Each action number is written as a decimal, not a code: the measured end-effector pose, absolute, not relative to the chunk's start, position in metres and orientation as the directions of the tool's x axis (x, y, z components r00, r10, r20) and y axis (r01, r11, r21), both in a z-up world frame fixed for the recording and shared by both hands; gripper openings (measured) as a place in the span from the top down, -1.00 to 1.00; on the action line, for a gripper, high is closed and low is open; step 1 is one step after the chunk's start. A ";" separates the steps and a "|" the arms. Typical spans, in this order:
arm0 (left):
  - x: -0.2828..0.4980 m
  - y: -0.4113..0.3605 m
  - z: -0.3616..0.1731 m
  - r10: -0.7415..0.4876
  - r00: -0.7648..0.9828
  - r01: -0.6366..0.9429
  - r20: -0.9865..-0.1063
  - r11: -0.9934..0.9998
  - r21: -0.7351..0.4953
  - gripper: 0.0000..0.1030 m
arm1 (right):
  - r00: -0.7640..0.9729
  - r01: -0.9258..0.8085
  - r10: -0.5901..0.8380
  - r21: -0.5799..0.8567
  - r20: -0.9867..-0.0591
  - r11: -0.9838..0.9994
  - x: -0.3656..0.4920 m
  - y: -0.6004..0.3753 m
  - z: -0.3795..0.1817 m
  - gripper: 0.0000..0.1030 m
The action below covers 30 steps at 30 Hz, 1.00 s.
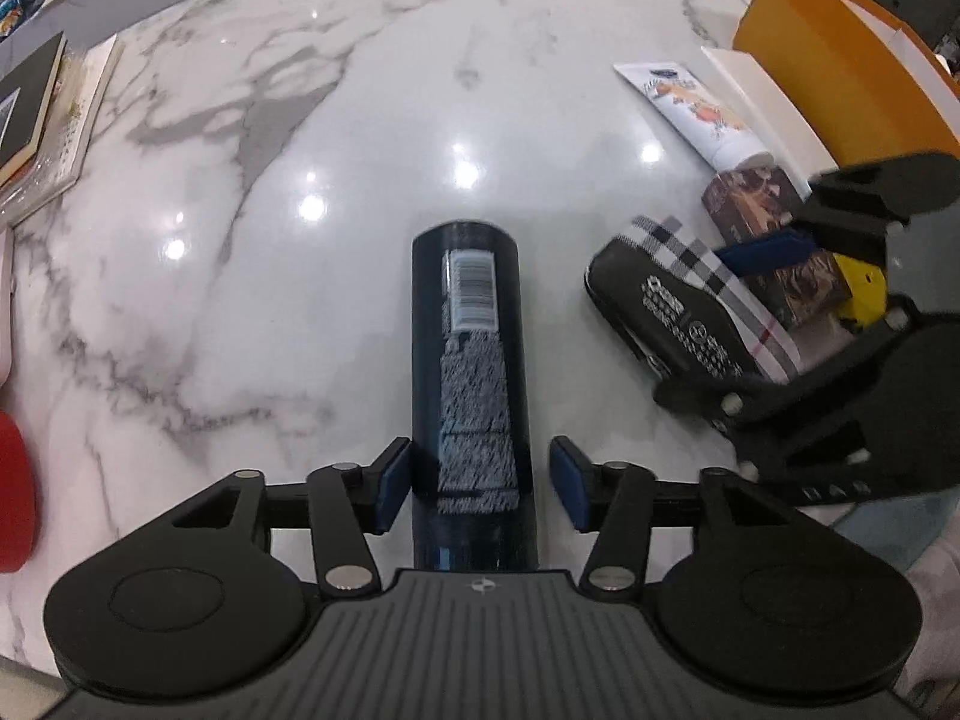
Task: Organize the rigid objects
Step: 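Lift the spray can with the left tool while the right tool lifts the plaid case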
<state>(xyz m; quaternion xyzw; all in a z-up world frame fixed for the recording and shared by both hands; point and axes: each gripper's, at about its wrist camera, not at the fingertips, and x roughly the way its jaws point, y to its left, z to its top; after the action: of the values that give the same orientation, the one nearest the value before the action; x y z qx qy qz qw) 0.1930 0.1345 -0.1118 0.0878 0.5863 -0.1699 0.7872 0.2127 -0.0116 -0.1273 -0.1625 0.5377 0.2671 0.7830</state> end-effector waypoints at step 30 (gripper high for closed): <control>0.215 0.127 -0.112 -0.119 0.294 0.362 -0.948 0.932 -0.005 0.09 | 0.311 -0.577 0.283 0.056 -0.907 0.815 0.220 -0.013 -0.128 -0.37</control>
<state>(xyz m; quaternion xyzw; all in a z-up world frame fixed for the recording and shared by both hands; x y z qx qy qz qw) 0.2152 0.1270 -0.1119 0.1056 0.5745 -0.1507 0.7975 0.2199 -0.0125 -0.1284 -0.1411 0.5214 0.2695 0.7973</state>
